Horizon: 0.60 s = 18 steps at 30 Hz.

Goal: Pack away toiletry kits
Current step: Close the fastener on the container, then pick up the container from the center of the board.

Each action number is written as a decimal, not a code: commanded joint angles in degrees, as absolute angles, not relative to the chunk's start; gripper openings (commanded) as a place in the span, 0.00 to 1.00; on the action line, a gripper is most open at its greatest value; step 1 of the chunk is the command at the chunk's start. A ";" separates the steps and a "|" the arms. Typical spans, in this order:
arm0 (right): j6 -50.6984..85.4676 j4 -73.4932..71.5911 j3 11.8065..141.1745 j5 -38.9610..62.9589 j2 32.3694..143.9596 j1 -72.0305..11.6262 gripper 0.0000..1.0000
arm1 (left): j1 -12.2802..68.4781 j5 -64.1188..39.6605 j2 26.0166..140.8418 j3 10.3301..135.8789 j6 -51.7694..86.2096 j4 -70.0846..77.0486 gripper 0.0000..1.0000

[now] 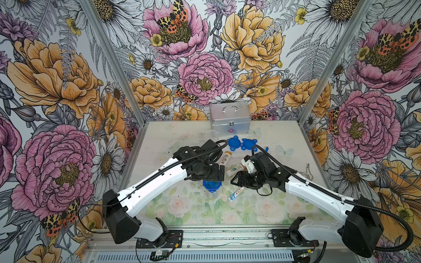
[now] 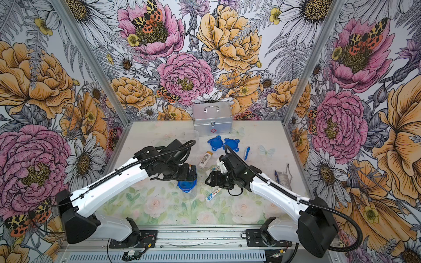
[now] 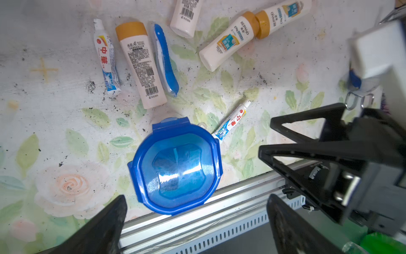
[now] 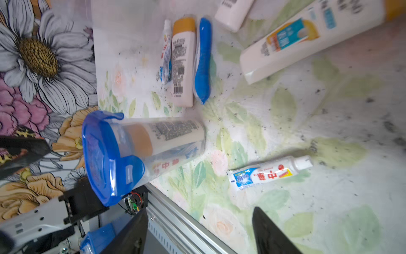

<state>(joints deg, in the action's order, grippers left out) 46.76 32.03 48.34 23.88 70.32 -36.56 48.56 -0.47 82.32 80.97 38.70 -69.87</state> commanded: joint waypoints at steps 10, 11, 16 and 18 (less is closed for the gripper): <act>41.43 38.05 46.93 24.33 66.27 -28.96 0.98 | 54.11 11.60 90.42 86.14 46.56 -73.85 0.99; 41.08 38.03 47.11 24.51 66.52 -28.71 0.98 | 54.31 12.99 90.38 86.09 46.99 -74.23 0.99; 39.86 38.14 48.33 24.97 67.97 -28.21 0.99 | 54.78 15.49 89.87 85.92 48.20 -76.09 0.99; 39.57 38.14 48.73 25.07 68.45 -28.13 0.99 | 54.67 16.12 89.61 85.38 48.51 -76.79 0.99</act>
<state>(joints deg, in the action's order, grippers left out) 41.19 37.56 47.13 24.29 67.70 -28.45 54.52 12.64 90.74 84.88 46.68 -74.85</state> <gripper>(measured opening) 0.987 0.987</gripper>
